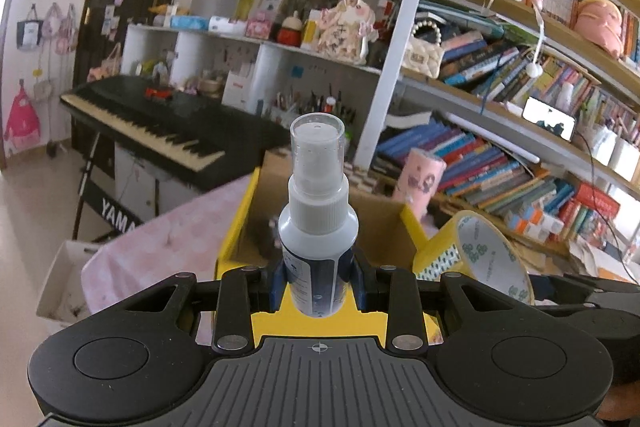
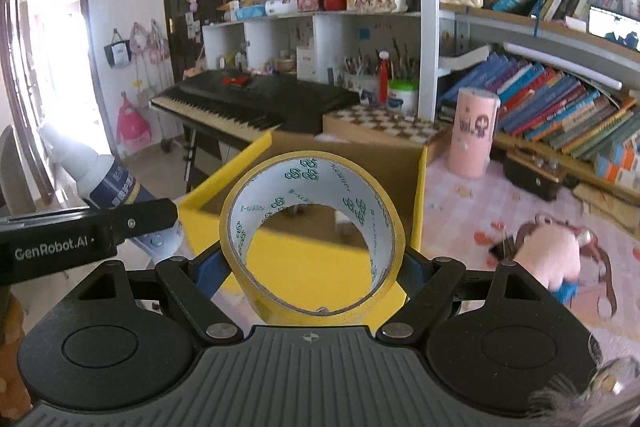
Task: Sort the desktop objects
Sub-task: 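Carry the spray bottle and tape roll toward the yellow box, then lower both tools into the yellow box and open to release bottle and tape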
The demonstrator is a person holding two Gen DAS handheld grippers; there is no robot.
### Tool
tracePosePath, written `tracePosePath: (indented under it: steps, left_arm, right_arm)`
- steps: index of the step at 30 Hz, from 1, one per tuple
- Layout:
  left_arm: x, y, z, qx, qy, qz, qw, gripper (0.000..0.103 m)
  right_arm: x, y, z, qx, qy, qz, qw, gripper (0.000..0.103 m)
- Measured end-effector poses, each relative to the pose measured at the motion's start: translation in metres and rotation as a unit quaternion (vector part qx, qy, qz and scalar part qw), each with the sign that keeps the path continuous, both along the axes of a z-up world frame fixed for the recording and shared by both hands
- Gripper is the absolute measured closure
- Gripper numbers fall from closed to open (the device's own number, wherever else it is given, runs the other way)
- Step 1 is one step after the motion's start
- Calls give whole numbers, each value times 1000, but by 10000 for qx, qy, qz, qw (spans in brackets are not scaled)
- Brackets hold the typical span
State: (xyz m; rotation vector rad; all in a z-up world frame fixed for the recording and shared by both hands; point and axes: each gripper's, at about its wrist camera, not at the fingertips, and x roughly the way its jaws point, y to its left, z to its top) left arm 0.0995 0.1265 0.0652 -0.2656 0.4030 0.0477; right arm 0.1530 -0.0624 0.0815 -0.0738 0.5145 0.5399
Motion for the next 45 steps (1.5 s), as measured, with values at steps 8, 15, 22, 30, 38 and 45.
tracePosePath:
  steps: [8, 15, 22, 30, 38, 45]
  left_arm:
    - [40, -3, 1, 223, 24, 190, 9996, 72]
    - [67, -5, -7, 402, 224, 281, 9985, 72]
    - [101, -9, -22, 600, 574, 231, 9963, 72]
    - [151, -17, -40, 968, 1135, -67, 9888, 72]
    - [184, -27, -60, 1253, 1767, -313, 9758, 72]
    - [193, -29, -65, 1327, 2052, -355, 9690, 72]
  right_arm:
    - [47, -2, 0, 5, -65, 77, 9999, 21]
    - [78, 9, -10, -373, -103, 397, 9985, 21]
    - [115, 27, -25, -1039, -67, 1037, 9891, 21]
    - [159, 59, -47, -2168, 11, 2242, 9501, 20]
    - [198, 84, -72, -3055, 183, 2899, 9068, 20]
    - [205, 98, -90, -3725, 286, 3441, 8614, 20]
